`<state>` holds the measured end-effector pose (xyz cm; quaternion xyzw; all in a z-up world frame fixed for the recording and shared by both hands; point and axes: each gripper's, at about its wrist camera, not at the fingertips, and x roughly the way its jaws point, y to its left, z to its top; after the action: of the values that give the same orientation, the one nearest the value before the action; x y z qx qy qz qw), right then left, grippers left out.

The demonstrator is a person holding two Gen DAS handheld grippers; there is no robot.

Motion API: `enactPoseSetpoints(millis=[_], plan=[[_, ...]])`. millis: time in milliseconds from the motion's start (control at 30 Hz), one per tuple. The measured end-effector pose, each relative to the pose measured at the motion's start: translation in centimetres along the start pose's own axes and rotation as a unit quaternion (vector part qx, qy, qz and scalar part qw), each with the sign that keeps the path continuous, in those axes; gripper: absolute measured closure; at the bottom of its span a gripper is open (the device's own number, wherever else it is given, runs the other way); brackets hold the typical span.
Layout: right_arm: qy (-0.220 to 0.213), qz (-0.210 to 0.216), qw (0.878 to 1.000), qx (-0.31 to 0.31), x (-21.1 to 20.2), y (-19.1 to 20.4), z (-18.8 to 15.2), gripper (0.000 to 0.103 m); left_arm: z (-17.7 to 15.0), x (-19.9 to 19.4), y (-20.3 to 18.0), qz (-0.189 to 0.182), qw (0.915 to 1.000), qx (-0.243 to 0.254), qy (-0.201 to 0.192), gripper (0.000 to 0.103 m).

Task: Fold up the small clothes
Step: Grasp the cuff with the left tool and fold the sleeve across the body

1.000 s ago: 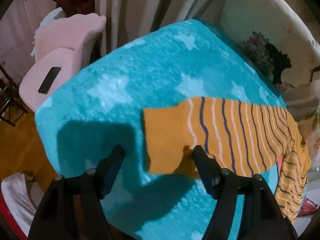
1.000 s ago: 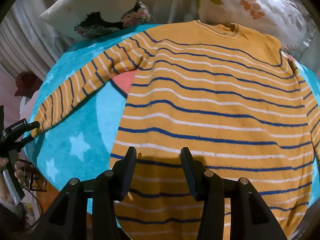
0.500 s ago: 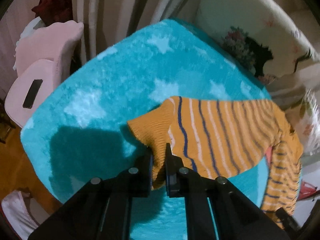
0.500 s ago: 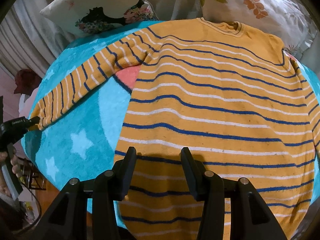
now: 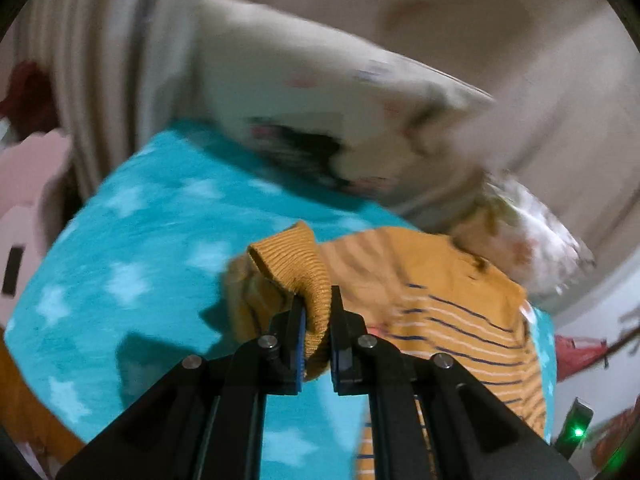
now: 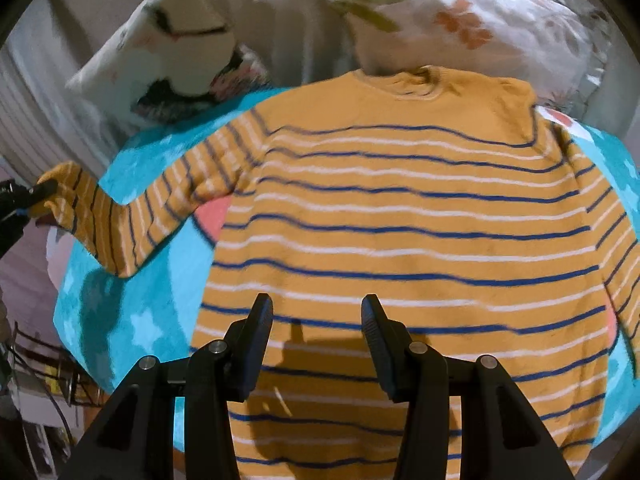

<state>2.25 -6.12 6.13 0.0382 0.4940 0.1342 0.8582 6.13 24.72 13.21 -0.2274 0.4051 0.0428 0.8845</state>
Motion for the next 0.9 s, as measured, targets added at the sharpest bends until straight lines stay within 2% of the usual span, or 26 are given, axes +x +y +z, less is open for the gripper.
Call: enactPoseSetpoints(millis=[200,367,433,500,567,600,633,700,833,900], plan=[[-0.016,-0.010,0.999,0.043,-2.4,-6.7,-1.4,0.053,-1.8,3.8,-11.6,-0.058,0.9960,0.058,0.034,0.094],[-0.024,-0.038,0.996,0.080,-5.0,-12.9,-3.6,0.053,-5.8,7.9,-21.2,-0.111,0.9843,0.113,0.077,0.094],[-0.028,-0.052,0.994,0.092,-6.0,-15.2,-4.4,0.053,-7.8,10.1,-24.3,-0.130,0.9774,0.130,0.104,0.094],[-0.031,-0.061,0.992,0.102,-6.8,-17.1,-4.9,0.053,-9.1,12.1,-26.3,-0.134,0.9718,0.141,0.134,0.091],[-0.034,-0.066,0.992,0.107,-7.3,-18.6,-5.0,0.053,-10.3,13.0,-27.2,-0.143,0.9671,0.141,0.156,0.089],[-0.035,-0.065,0.992,0.106,-7.4,-19.1,-5.0,0.053,-10.7,12.9,-27.1,-0.151,0.9658,0.134,0.162,0.082],[-0.037,-0.065,0.992,0.104,-7.6,-19.5,-4.9,0.053,-10.8,12.5,-26.8,-0.155,0.9655,0.129,0.165,0.065],[-0.040,-0.059,0.992,0.100,-7.6,-19.8,-4.4,0.053,-10.7,11.0,-25.3,-0.155,0.9689,0.113,0.156,0.048],[-0.044,-0.022,0.995,0.090,-6.5,-19.5,-2.7,0.053,-9.6,8.4,-20.8,-0.086,0.9827,0.093,0.136,0.046],[-0.040,0.000,0.995,0.086,-5.1,-18.9,-1.2,0.047,-9.5,7.3,-18.4,-0.049,0.9875,0.084,0.124,0.046]])
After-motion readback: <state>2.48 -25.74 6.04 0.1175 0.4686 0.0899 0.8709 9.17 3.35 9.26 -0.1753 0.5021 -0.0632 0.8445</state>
